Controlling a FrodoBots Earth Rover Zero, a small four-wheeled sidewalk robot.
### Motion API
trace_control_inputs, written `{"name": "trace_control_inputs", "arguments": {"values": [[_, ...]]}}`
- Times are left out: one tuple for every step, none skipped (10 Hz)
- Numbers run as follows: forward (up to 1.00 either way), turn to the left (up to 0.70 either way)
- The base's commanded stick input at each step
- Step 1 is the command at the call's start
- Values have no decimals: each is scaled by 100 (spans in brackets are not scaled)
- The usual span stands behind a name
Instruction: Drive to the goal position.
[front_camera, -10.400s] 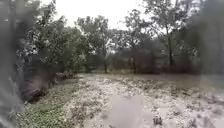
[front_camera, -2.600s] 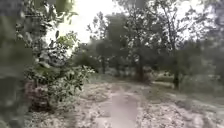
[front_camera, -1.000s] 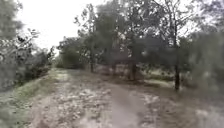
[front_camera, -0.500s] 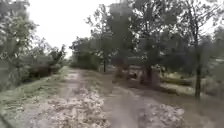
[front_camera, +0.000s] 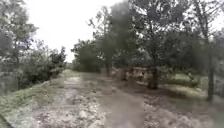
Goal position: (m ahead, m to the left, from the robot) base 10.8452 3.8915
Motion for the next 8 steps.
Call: {"name": "trace_control_inputs", "arguments": {"values": [[70, 0], [70, 0], [70, 0], [70, 0], [70, 0], [70, 0], [70, 0], [70, 0]]}}
